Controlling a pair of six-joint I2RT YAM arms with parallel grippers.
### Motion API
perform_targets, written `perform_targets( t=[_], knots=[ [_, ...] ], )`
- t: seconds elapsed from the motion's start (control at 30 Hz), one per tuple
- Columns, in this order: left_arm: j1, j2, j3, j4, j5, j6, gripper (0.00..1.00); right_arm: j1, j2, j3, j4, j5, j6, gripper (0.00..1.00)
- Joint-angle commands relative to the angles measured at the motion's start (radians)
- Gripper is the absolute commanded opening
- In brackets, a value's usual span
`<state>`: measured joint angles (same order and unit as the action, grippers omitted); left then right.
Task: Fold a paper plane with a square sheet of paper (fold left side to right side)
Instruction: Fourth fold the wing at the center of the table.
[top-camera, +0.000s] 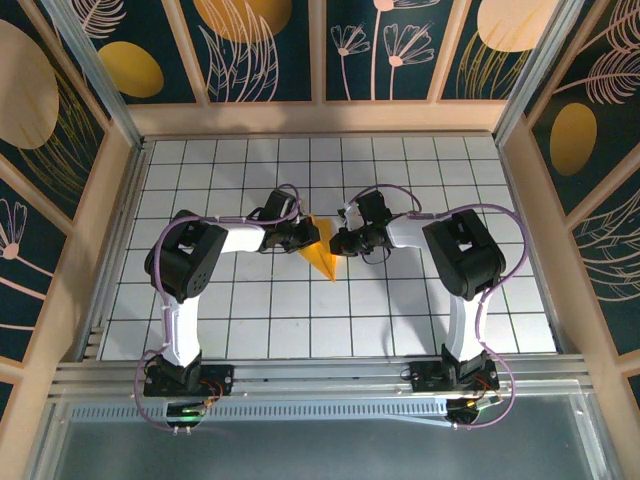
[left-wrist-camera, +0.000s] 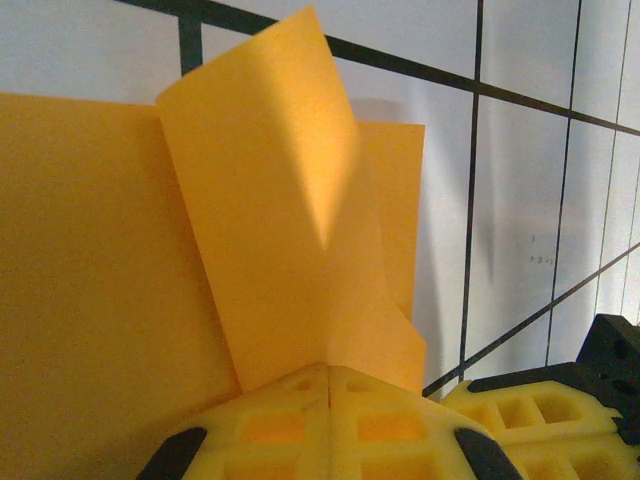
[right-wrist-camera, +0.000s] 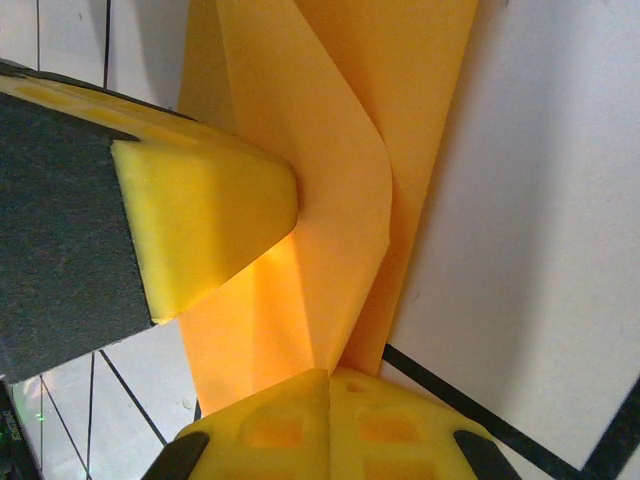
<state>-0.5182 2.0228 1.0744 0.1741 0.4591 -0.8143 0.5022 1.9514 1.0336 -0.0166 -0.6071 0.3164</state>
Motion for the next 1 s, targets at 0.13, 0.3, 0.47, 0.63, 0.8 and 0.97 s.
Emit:
perform_targets(
  t=[0.13,0.3,0.47,0.63,0.8,0.97],
  knots=[
    [-0.001,0.031,-0.046,-0.054,-0.076,0.029,0.00,0.002,0.026,0.028,-0.062,0.085,-0.008,0.07],
    [-0.002,0.027,-0.053,-0.054,-0.077,0.030,0.00,-0.009,-0.017,0.041,-0.035,0.052,0.021,0.16],
    [-0.003,0.026,-0.053,-0.051,-0.076,0.029,0.00,-0.028,-0.066,0.044,-0.033,0.032,0.037,0.24],
    [-0.002,0.023,-0.052,-0.052,-0.074,0.027,0.00,-0.051,-0.125,0.032,-0.082,0.032,0.018,0.28],
    [-0.002,0.019,-0.053,-0.054,-0.074,0.027,0.00,-0.057,-0.180,0.005,-0.124,-0.021,0.001,0.21],
    [-0.002,0.017,-0.051,-0.058,-0.078,0.027,0.00,-0.025,-0.195,-0.050,-0.105,-0.143,0.022,0.01]
  ],
)
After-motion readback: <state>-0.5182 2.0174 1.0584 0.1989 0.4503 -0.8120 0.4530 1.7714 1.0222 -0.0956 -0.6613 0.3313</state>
